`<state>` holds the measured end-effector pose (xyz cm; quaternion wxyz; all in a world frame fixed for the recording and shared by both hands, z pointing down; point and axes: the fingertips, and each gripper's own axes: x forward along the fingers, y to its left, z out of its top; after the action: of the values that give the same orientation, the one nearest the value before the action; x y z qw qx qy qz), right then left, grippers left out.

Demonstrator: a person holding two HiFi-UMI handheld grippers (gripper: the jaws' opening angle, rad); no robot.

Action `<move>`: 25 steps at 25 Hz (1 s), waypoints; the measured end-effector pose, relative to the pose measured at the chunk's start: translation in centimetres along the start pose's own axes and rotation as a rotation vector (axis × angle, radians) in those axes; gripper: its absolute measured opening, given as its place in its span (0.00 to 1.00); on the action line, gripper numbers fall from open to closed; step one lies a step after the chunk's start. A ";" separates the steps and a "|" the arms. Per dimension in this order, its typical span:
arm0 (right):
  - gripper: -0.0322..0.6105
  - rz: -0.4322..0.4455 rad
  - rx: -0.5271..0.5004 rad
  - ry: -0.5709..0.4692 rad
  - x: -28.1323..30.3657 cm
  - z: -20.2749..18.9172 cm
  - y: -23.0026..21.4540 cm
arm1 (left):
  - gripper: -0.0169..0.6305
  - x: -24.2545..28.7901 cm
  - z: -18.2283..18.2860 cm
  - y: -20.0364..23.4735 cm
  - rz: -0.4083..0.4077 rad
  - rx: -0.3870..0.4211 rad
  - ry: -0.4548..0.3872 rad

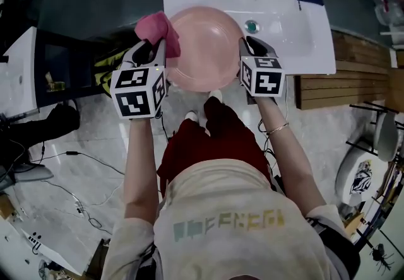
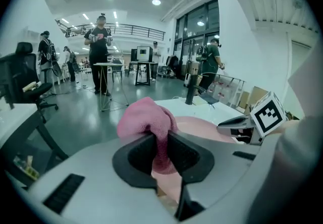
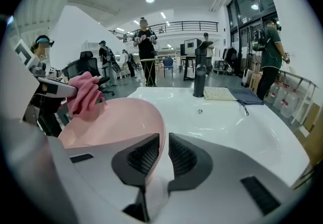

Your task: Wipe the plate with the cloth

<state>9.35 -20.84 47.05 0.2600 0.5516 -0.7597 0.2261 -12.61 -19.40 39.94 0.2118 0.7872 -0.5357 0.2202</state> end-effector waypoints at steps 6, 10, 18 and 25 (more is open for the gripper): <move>0.16 0.007 0.005 -0.059 -0.9 0.9 -0.1 | 0.13 -0.4 1.6 0.0 0.008 -0.052 -0.097; 0.16 0.014 0.020 -0.117 -2.5 2.3 0.2 | 0.13 -1.3 2.9 0.0 0.010 -0.062 -0.176; 0.16 0.048 0.047 -0.263 -6.3 5.3 1.3 | 0.13 -2.7 4.2 -0.6 -0.012 -0.056 -0.265; 0.16 0.078 0.033 -0.388 -10.5 6.8 3.3 | 0.13 -4.7 4.2 -1.5 -0.031 -0.026 -0.291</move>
<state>7.95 -16.59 34.91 0.0905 0.5593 -0.8124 0.1377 -12.23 -17.76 33.72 0.1456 0.8162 -0.5512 0.0935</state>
